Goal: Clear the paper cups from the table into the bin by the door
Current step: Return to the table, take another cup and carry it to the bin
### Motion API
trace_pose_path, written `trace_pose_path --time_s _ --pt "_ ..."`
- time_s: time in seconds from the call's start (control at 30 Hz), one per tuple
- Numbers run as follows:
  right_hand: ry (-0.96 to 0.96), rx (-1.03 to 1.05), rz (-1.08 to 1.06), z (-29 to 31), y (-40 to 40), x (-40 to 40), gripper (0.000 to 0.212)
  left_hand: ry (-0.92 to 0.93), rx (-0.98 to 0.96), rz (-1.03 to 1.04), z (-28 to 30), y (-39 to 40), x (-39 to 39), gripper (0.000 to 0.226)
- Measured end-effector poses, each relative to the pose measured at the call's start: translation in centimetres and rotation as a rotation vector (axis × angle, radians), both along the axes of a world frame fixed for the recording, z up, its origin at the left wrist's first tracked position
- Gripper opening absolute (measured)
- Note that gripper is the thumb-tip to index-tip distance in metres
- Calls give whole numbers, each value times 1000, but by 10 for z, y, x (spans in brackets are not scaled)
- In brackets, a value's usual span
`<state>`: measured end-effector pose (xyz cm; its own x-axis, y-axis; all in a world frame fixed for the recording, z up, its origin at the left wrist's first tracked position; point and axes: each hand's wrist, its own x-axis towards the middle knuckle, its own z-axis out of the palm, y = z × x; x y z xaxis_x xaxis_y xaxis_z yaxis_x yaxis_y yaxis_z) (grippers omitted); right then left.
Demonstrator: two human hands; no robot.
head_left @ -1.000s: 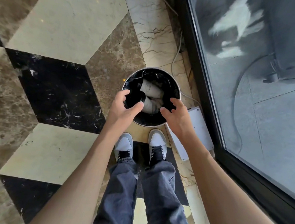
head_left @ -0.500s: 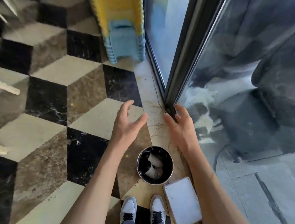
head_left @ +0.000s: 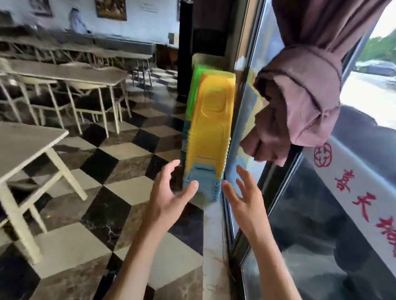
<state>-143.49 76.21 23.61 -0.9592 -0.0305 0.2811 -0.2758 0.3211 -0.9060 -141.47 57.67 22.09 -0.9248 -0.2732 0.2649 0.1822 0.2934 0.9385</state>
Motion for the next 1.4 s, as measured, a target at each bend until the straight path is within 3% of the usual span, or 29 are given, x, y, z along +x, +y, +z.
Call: trace_pose_path --time_s 0.23,0.43,0.5,0.57,0.8,1.03,1.13,1.23,1.4 --pt "60 26 230 43 -75 22 62 52 1 218 35 -77 73 72" --pt "76 13 493 59 -190 102 78 85 23 447 48 -160 188 75" --pt "80 21 584 64 -235 141 70 114 15 528 53 -192 243 67" --pt "92 8 681 68 -280 188 58 133 11 632 57 -225 307 61" --pt "68 -60 1098 60 -433 399 58 172 -26 1056 62 -314 558 61" --pt "3 -36 1494 43 -541 617 61 158 -21 1464 48 -349 800 51" --pt "-32 -13 1635 34 -570 696 59 161 -13 1663 40 -348 880 46" --pt "-57 -2 1784 26 -602 764 59 96 -26 1839 30 -349 941 60" --pt "-89 12 1939 11 -667 858 63 64 -47 1985 22 -377 1017 61"
